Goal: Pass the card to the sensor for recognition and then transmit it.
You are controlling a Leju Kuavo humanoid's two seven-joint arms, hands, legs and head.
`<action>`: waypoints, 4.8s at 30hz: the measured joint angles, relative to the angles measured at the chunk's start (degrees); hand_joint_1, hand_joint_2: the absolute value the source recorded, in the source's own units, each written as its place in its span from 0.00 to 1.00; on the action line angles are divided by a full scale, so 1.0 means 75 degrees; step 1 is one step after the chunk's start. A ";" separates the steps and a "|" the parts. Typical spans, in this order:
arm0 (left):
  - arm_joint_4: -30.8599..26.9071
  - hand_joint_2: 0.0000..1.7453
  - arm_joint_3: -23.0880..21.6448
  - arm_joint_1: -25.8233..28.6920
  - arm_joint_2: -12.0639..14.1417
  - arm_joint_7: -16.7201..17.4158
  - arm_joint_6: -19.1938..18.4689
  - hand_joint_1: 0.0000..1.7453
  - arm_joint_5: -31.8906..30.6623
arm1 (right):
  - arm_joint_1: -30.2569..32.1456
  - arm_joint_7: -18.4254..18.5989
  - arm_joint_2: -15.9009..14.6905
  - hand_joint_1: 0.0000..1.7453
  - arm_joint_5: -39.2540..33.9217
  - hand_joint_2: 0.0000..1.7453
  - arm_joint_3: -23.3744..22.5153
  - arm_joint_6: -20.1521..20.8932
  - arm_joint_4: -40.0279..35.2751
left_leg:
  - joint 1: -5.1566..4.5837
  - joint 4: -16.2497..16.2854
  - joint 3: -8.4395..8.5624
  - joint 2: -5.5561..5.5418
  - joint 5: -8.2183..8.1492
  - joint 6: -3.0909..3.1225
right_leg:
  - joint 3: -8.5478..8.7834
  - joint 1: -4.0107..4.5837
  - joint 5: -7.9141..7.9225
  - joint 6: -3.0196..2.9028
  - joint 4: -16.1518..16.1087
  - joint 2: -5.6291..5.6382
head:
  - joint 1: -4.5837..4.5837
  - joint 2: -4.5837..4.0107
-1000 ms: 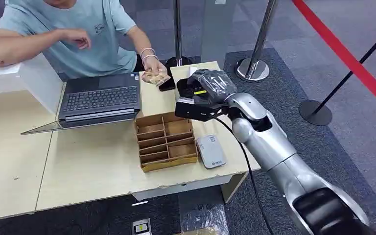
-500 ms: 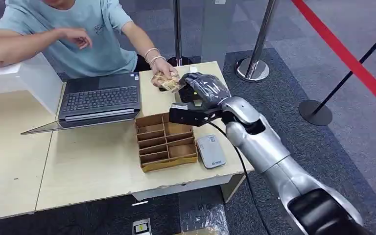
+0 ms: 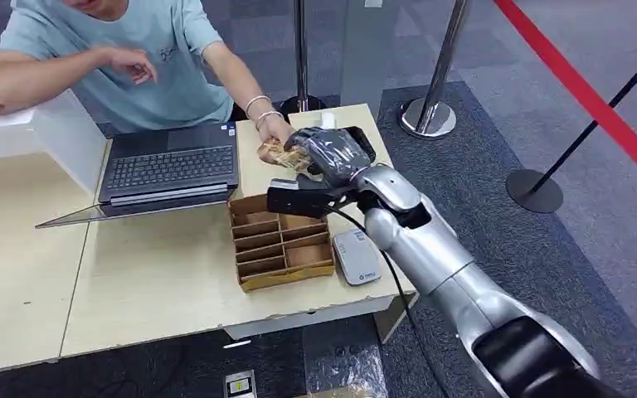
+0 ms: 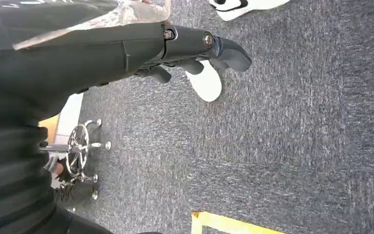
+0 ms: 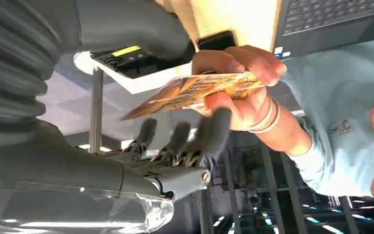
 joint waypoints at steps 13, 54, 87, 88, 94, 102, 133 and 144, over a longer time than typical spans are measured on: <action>0.0003 1.00 0.0000 0.0005 -0.0003 -0.0003 0.0009 0.00 0.0009 | -0.0116 -0.0038 0.0114 1.00 -0.0058 1.00 0.0082 -0.0070 0.0204 | 0.0000 0.0000 0.0001 0.0000 0.0000 0.0000 | 0.0000 0.0001 0.0000 0.0000 -0.0001 0.0000 | 0.0000 0.0000; 0.0032 1.00 0.0000 0.0036 -0.0079 0.0117 0.0245 0.00 0.0207 | 0.1888 0.0000 -0.1040 1.00 -0.2020 1.00 -0.1052 -0.0533 0.0997 | 0.0000 0.0000 0.0001 0.0001 -0.0002 0.0000 | -0.0002 0.0001 0.0000 0.0000 -0.0005 0.0002 | 0.0000 0.0000; 0.0032 1.00 0.0000 0.0024 -0.0137 -0.0035 0.0335 0.00 0.0137 | 0.1885 -0.0367 -0.0350 1.00 -0.2081 1.00 -0.0798 -0.0359 0.2320 | -0.0001 0.0000 0.0012 0.0005 0.0000 0.0000 | 0.0009 0.0001 0.0001 0.0000 -0.0005 0.0002 | 0.0000 0.0000; 0.0032 1.00 0.0000 0.0023 -0.0137 -0.0053 0.0335 0.00 0.0131 | 0.1863 -0.0370 -0.0341 1.00 -0.2101 1.00 -0.0796 -0.0338 0.2346 | -0.0001 0.0000 0.0012 0.0005 0.0000 0.0000 | 0.0009 0.0001 0.0001 0.0000 -0.0005 0.0002 | 0.0000 0.0000; 0.0032 1.00 0.0000 0.0024 -0.0137 -0.0134 0.0335 0.00 0.0093 | 0.1692 -0.0256 -0.0265 1.00 -0.2098 1.00 -0.0769 -0.0213 0.2436 | -0.0001 0.0000 0.0011 0.0005 0.0001 0.0001 | 0.0009 0.0001 0.0002 0.0000 -0.0004 0.0002 | 0.0000 0.0000; 0.0032 1.00 0.0000 0.0020 -0.0137 -0.0137 0.0309 0.00 0.0064 | 0.1012 0.0166 -0.0140 1.00 -0.1961 1.00 -0.0679 0.0029 0.2232 | 0.0000 0.0000 0.0009 0.0010 0.0001 0.0000 | 0.0005 0.0001 0.0005 0.0000 0.0001 0.0008 | 0.0000 0.0000; 0.0032 1.00 -0.0015 0.0012 -0.0137 -0.0187 0.0251 0.00 -0.0160 | -0.1416 -0.0367 0.1323 1.00 -0.1139 1.00 0.0023 0.0058 0.2363 | 0.0003 0.0000 0.0002 0.0011 0.0001 0.0000 | -0.0001 0.0004 0.0003 0.0000 0.0007 0.0010 | 0.0000 0.0000; 0.0032 1.00 -0.0102 0.0014 -0.0137 -0.0291 0.0227 0.00 -0.0280 | -0.2113 -0.0507 0.1667 1.00 -0.0828 1.00 0.0257 0.0041 0.2524 | 0.0003 0.0000 0.0003 0.0011 0.0001 -0.0001 | -0.0002 0.0005 0.0003 -0.0001 0.0007 0.0010 | 0.0000 0.0000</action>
